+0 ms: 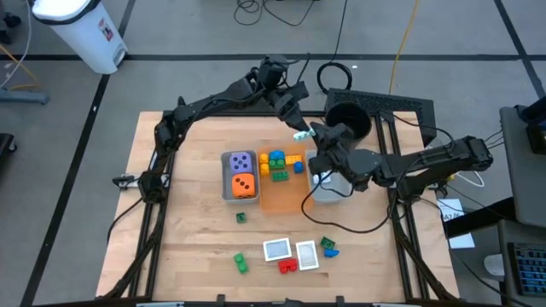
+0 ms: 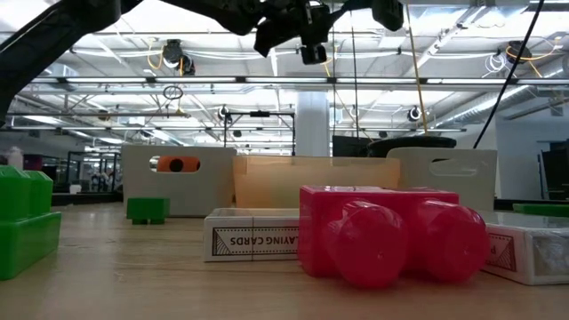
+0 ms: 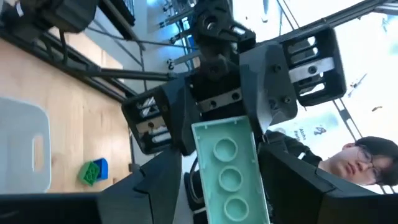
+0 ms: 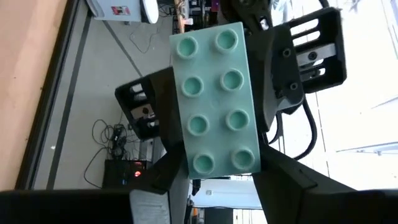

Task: Pick & Place Toys
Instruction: Put the light blue game piece into the orange bin

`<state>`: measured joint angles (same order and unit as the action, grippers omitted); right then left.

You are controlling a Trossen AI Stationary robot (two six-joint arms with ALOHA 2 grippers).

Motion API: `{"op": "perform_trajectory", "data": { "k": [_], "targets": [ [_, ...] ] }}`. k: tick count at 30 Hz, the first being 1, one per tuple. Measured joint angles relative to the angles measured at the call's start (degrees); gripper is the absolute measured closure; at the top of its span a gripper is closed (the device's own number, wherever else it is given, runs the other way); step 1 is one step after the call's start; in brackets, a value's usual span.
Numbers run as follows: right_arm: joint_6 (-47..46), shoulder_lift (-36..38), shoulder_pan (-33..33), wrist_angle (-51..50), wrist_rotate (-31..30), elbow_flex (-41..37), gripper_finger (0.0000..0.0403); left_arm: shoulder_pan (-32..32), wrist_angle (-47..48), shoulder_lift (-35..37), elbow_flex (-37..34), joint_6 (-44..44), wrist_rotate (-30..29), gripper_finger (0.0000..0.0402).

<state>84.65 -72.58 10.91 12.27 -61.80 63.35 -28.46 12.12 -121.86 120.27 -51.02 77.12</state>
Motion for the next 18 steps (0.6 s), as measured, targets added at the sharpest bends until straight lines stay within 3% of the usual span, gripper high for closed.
{"op": "perform_trajectory", "data": {
  "k": [18],
  "targets": [
    [-5.6, -0.1, 4.7, 0.0, -1.2, 0.0, 0.0261, -5.0, -3.5, 0.0, 0.0, -2.5, -0.1, 0.0190]
  ]
}}
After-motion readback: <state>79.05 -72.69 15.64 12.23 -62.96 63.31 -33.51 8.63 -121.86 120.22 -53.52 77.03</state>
